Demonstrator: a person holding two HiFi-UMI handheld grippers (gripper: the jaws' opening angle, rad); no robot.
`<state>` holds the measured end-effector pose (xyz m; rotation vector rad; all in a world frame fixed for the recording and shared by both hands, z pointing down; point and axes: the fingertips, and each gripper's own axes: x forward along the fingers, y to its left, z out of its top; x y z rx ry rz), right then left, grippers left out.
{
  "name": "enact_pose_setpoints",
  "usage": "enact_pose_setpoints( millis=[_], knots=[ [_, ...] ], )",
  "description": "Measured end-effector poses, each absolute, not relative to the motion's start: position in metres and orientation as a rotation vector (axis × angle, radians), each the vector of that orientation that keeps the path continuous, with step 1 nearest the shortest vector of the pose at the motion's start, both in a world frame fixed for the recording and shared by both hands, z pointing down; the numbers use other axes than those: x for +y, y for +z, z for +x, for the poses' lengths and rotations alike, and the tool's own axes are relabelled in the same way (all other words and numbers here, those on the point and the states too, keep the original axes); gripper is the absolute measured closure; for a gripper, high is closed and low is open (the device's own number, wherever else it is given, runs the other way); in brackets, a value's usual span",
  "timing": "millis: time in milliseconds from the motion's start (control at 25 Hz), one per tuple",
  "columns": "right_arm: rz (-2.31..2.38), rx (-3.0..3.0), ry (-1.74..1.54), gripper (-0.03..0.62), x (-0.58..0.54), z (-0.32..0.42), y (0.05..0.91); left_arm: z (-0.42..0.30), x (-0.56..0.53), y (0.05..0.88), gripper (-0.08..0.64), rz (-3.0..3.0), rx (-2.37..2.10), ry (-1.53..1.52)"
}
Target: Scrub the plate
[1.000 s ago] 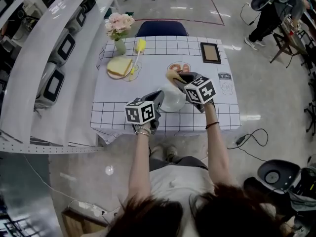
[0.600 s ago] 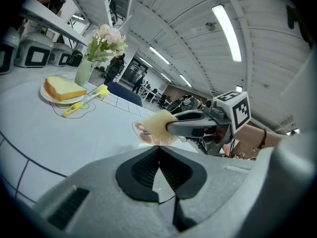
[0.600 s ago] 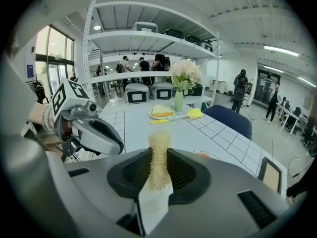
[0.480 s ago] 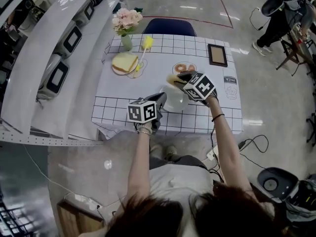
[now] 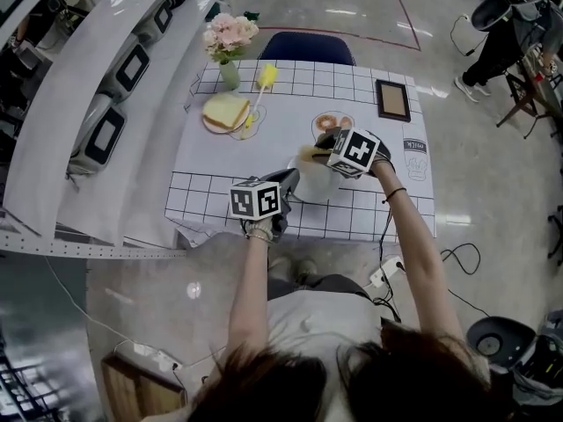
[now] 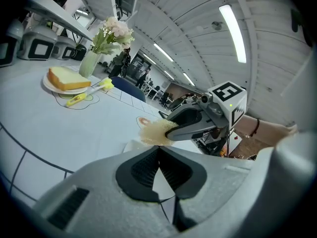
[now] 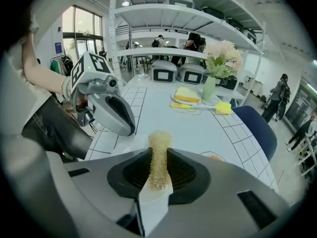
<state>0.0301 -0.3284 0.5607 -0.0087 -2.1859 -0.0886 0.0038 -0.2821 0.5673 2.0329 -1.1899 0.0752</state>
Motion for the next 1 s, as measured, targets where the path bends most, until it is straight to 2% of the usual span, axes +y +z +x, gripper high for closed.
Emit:
enact_pose_setpoints(
  millis=[1000],
  knots=[
    [-0.076,-2.088,-0.148,0.506,-0.336,0.035,0.582,0.006,-0.283,0.578,0.549,2.009,-1.162,0.088]
  ],
)
